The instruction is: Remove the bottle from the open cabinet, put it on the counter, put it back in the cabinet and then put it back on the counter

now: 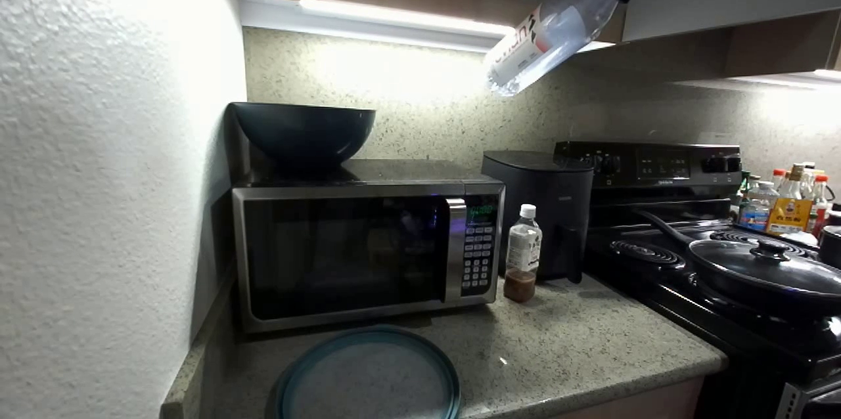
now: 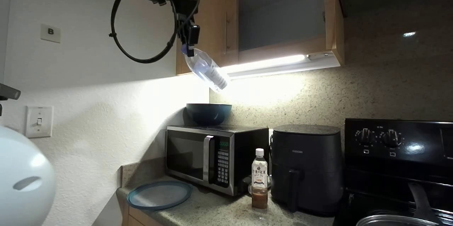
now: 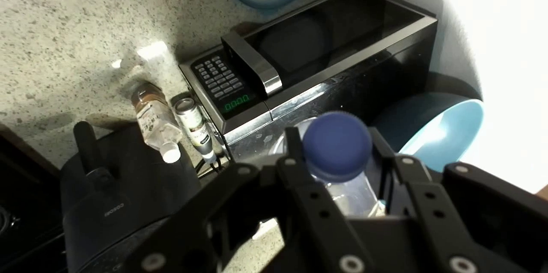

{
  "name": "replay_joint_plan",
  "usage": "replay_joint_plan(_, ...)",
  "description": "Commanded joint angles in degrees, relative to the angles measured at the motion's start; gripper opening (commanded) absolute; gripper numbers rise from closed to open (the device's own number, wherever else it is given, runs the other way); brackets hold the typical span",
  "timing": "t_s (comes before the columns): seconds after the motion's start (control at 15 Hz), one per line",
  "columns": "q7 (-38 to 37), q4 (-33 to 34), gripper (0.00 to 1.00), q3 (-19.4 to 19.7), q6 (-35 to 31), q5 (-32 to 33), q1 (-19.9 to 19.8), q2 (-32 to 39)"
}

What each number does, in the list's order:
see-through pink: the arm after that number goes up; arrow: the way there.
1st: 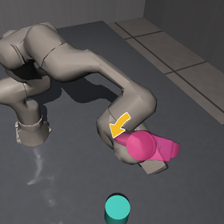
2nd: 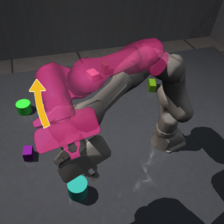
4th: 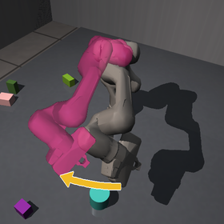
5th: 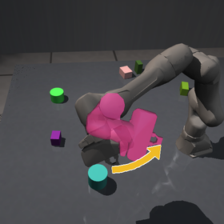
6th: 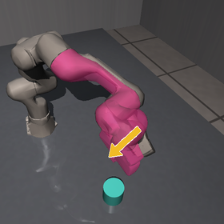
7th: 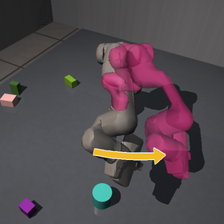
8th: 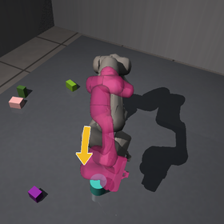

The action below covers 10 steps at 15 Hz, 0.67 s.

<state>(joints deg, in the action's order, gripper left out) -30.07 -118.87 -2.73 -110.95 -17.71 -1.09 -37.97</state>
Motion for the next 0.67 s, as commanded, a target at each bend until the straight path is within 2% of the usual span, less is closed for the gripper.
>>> replay_joint_plan(0.0,0.5,0.2,0.38,-0.8,0.4,-0.6,-1.4,0.2)
replay_joint_plan(0.13,0.4,0.2,0.38,-0.9,0.4,-0.6,-1.4,0.3)
replay_joint_plan(0.2,0.4,0.2,0.13,-0.9,0.4,-0.6,-1.4,0.3)
replay_joint_plan(0.6,0.0,-5.3,0.13,1.4,5.1,-3.8,-1.5,-0.8)
